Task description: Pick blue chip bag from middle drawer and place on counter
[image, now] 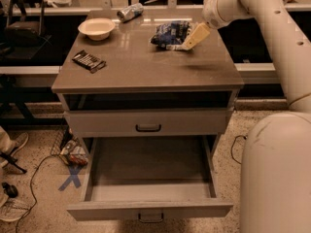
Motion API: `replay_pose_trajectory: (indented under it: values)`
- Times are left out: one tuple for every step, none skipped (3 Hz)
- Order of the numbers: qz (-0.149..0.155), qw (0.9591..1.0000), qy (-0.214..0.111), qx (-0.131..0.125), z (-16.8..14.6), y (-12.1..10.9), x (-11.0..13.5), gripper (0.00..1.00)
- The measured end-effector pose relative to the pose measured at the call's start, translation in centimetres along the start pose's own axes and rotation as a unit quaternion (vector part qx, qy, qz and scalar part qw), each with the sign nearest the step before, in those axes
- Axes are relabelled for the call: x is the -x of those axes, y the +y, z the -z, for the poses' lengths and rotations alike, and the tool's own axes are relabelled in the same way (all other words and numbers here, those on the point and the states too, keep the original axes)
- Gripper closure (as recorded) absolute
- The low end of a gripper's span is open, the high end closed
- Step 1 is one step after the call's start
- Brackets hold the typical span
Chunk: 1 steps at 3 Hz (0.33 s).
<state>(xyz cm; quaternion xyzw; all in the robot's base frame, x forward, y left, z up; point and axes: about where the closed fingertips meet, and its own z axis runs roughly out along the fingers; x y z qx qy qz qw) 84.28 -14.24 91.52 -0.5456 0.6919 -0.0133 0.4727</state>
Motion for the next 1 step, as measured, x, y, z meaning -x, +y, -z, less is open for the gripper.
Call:
replay_pose_trajectory:
  values:
    - [-0.019,0.9988,0.023,-0.039,4.37,-0.86,-2.54,0.0]
